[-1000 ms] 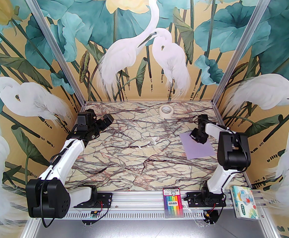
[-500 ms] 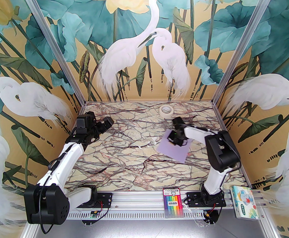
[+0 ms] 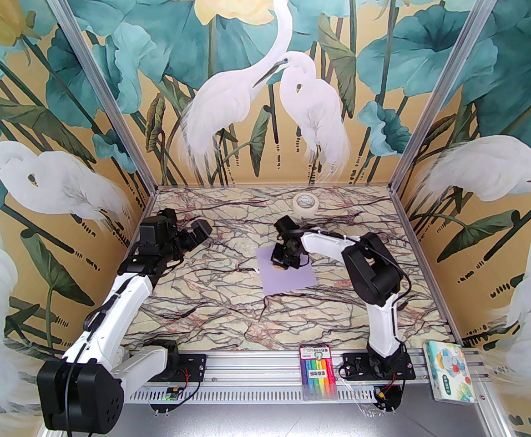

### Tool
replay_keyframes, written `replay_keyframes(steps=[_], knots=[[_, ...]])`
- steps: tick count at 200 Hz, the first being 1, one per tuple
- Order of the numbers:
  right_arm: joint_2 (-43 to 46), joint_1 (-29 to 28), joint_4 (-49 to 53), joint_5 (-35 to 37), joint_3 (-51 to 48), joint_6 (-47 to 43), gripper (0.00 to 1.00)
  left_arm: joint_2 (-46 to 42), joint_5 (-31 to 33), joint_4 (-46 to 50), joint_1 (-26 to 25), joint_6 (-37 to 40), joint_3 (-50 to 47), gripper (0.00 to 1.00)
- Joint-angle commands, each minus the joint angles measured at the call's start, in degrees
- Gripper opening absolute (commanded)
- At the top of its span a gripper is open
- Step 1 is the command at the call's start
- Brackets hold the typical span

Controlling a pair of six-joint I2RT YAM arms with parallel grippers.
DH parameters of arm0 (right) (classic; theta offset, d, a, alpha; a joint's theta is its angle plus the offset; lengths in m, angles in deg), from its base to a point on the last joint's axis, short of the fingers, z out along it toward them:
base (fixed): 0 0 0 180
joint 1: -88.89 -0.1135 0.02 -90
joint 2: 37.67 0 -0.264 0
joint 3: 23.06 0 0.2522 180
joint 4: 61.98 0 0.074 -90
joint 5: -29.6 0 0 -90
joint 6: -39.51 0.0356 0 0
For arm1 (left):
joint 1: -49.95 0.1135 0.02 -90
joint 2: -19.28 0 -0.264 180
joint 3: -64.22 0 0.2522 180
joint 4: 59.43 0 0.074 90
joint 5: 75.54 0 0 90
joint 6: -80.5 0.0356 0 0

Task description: Fold a paper plane with a square sheet of paper (fold left side to right side)

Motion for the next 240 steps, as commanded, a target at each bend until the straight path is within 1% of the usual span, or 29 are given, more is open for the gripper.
replay_keyframes(steps=[1,14,25,30,35,42,56,78,92,102,115,133,146,173,202,240], knots=[[2.1,0.1,3.6,0.7,0.8,-2.8,0.03,-0.3,-0.3,0.8,-2.6,-2.4,-1.6,0.99],[4.4,0.2,3.3,1.8,1.5,-4.1,0.12,0.4,-0.2,0.7,-4.6,-4.1,-2.0,0.99],[6.6,0.3,3.3,3.0,1.8,-5.4,0.24,1.2,0.3,0.7,-6.7,-5.6,-2.4,0.99],[7.8,0.5,3.4,3.5,1.8,-6.4,0.31,1.6,0.8,0.7,-8.0,-6.4,-2.6,0.99],[8.7,0.8,3.7,4.1,1.6,-7.1,0.35,2.0,1.3,0.7,-9.3,-7.1,-2.8,0.99],[10.1,1.4,4.3,5.3,1.0,-8.4,0.39,2.5,2.4,0.9,-11.3,-8.3,-3.1,0.99],[12.8,3.3,3.4,5.3,-1.6,-12.8,0.41,3.7,4.3,0.5,-15.0,-11.2,-3.7,0.99],[15.7,7.5,3.3,2.2,-6.0,-18.7,0.39,6.0,6.9,0.0,-20.0,-16.0,-4.5,1.0],[16.9,9.5,4.0,3.2,-8.5,-22.5,0.37,8.0,6.9,-0.9,-22.6,-18.1,-4.5,0.99],[17.2,10.4,5.1,4.4,-9.6,-25.0,0.37,9.2,6.3,-2.6,-23.7,-19.2,-4.6,0.98],[17.1,11.8,4.9,3.8,-11.7,-27.1,0.38,10.8,6.0,-4.2,-24.9,-20.2,-4.7,0.98],[16.7,12.7,1.7,1.8,-15.2,-28.4,0.42,13.6,5.1,-5.7,-25.8,-21.1,-4.2,0.98],[15.7,12.7,0.3,1.3,-16.1,-29.3,0.41,15.4,4.4,-6.8,-26.3,-21.4,-3.9,0.97],[13.8,12.5,-1.0,0.9,-16.8,-28.9,0.39,18.0,3.2,-8.2,-26.9,-21.6,-3.5,0.97],[13.8,11.9,-1.7,-0.2,-18.3,-26.6,0.37,18.7,3.4,-7.9,-26.9,-20.9,-3.0,0.98],[15.4,7.9,-2.5,-1.5,-20.1,-21.1,0.37,18.8,3.8,-6.9,-26.9,-19.6,-2.4,0.98]])
